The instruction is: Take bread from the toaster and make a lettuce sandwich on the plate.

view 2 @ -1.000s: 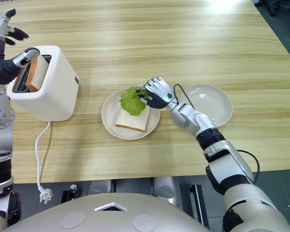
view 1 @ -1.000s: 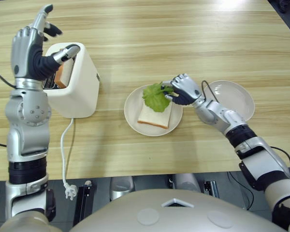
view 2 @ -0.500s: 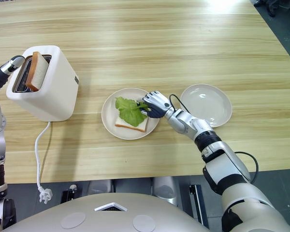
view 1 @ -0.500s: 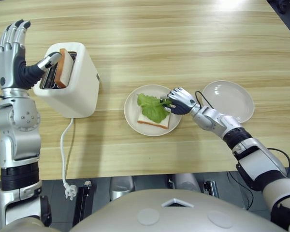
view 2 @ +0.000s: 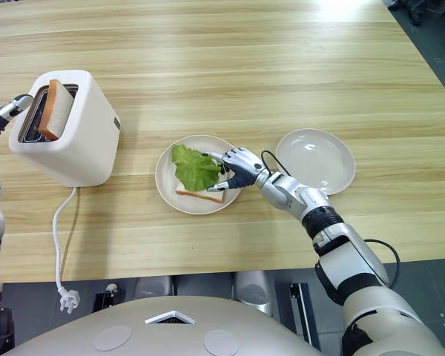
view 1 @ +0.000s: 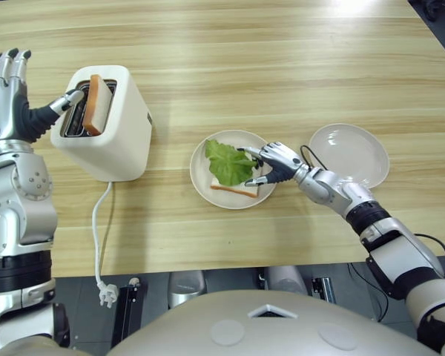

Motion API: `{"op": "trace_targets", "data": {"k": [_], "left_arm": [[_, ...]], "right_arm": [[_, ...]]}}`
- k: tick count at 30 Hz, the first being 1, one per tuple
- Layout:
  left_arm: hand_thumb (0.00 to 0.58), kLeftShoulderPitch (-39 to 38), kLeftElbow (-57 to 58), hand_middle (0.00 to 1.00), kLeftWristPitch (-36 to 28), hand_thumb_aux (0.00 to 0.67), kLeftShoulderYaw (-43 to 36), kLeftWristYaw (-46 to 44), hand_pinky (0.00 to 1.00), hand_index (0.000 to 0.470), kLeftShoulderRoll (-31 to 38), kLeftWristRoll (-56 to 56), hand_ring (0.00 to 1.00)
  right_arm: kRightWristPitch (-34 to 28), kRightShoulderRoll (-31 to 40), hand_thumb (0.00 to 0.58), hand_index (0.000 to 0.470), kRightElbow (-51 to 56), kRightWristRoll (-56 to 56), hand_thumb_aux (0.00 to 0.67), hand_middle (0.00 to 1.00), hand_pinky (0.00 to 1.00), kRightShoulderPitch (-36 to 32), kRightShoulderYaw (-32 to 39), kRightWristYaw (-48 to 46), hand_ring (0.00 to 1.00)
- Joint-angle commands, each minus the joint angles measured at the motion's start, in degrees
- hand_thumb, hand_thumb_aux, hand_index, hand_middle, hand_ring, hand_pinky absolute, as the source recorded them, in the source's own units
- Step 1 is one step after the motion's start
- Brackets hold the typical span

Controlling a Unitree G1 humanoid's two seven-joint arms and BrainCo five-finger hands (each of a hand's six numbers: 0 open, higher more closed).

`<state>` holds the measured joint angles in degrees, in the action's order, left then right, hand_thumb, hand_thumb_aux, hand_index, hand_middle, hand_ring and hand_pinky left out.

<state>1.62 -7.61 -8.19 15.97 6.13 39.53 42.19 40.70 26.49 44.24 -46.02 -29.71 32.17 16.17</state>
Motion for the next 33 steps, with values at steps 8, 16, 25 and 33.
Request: {"op": "trace_targets", "data": {"k": [8,16,25,33], "left_arm": [[0.0,-2.65,3.71,0.0,-3.57,0.0,-3.97,-1.75,0.0,0.0,0.88,2.87,0.0],[0.0,-2.35,7.27,0.0,-5.49,0.0,-9.28,-5.04,0.0,0.0,0.75,4.55,0.0],[0.23,0.07,7.76,0.0,-5.7,0.15,-12.91,-5.79,0.0,0.103,0.59,4.98,0.0],[0.58,1.34,4.14,0.0,-5.47,0.67,-10.81,0.43,0.0,0.46,0.53,6.14,0.0]], "right_arm": [[-1.65,2.45,0.0,0.0,-4.77,1.45,0.0,0.29,0.29,-0.68,-3.9,-1.02,0.29],[-2.46,2.84,0.0,0.0,-7.55,2.24,0.0,0.29,0.29,-0.91,-6.03,-1.37,0.29],[-3.2,2.88,0.0,0.0,-8.15,2.4,0.0,0.07,0.07,-0.25,-7.01,-0.63,0.07],[-3.59,2.59,0.0,0.0,-7.68,2.49,0.0,0.0,0.0,0.69,-6.97,-0.31,0.0]]}}
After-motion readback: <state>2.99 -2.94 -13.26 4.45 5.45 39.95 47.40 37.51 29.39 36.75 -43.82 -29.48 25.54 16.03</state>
